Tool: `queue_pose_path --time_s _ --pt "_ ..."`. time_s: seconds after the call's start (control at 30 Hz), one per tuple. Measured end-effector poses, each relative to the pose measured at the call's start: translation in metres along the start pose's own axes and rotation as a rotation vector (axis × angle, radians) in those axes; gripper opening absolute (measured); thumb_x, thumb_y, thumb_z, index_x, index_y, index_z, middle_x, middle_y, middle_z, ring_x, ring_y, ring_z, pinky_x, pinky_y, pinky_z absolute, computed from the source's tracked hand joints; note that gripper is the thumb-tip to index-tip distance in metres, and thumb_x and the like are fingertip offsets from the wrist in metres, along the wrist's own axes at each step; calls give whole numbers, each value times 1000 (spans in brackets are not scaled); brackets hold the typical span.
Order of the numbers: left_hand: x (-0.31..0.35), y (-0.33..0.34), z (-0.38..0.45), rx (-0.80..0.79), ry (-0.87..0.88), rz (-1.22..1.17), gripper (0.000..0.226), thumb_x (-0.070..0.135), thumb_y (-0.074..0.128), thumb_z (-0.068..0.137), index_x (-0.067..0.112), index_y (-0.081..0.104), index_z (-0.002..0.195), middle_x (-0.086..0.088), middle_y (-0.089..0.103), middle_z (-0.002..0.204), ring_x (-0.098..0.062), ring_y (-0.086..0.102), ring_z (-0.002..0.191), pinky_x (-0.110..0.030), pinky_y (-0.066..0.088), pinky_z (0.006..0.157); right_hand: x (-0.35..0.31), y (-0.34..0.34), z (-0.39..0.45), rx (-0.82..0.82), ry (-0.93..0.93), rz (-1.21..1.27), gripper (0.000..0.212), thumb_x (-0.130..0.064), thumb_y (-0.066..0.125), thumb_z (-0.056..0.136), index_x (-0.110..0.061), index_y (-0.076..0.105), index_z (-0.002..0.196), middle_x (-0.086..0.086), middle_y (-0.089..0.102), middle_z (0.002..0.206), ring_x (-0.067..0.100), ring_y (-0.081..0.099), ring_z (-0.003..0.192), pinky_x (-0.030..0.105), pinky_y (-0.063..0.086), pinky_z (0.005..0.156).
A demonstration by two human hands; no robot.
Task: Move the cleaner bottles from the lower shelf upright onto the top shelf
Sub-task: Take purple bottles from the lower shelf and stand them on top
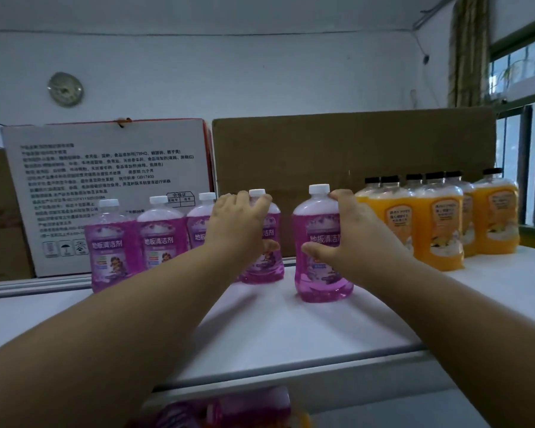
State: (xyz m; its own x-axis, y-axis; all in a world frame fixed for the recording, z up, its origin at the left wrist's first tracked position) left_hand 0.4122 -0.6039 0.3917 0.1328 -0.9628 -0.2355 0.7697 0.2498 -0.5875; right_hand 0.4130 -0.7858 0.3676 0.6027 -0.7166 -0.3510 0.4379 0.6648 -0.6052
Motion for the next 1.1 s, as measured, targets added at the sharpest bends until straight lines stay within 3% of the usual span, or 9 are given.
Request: queue_pose_path --time_s 0.17,0.3,0.47,0.6,0.67,0.77,0.83,1.1 --pt "-2 6 2 1 -20 10 95 70 73 67 25 38 143 -11 54 126 -32 49 120 -44 33 106 2 3 1 -3 -2 9 91 -59 74 73 -35 18 142 3 48 123 14 47 96 27 51 76" --pt "-1 7 2 -3 -37 33 94 71 70 70 26 36 144 -11 53 127 -32 49 119 -43 34 105 6 3 -2 -12 0 51 96 -58 76 72 -38 15 143 2 46 124 17 53 102 29 53 79" --pt "0 -5 -9 -49 -63 43 94 72 63 76 29 26 151 -12 43 142 -31 40 130 -44 26 112 8 9 -10 -75 11 55 109 -50 82 70 -49 1 142 0 41 123 14 50 97 33 53 84" --pt "8 -41 -25 7 -22 -32 63 59 61 82 23 44 131 -3 51 118 -24 46 107 -39 39 94 7 12 -4 -113 14 23 111 -47 83 69 -44 2 145 1 43 122 14 53 95 31 53 83" --pt "17 -36 -44 -114 -4 -186 48 55 59 83 25 50 119 -1 54 112 -20 49 99 -38 46 87 4 16 3 -138 11 -12 111 -46 84 69 -42 3 146 2 46 120 15 55 94 31 53 82" --pt "29 -1 -84 -454 -28 -327 51 64 56 85 29 52 121 4 57 118 -18 51 103 -36 48 89 5 25 15 -180 29 -46 110 -42 84 71 -38 4 146 6 51 118 20 62 95 35 58 83" --pt "31 14 -102 -572 -38 -347 52 69 52 86 31 55 122 5 56 122 -17 50 107 -34 44 90 7 34 26 -205 51 -69 109 -39 83 74 -36 3 148 10 51 120 24 63 98 39 58 83" --pt "36 11 -112 -615 -30 -320 44 66 44 91 32 56 115 2 54 118 -19 43 109 -37 39 93 22 68 58 -205 99 -62 108 -35 82 76 -35 2 149 15 45 130 28 61 104 38 56 79"
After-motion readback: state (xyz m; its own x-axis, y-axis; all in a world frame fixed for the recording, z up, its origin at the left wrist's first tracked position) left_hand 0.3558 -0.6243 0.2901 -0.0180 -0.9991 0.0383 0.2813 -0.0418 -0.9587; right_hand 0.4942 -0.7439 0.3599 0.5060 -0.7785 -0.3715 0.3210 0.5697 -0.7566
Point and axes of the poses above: each hand's wrist, its own z-axis towards the middle knuckle, its own y-axis out of the palm, x = y × z, the point moved 10 cm from there along z, towards the middle knuckle
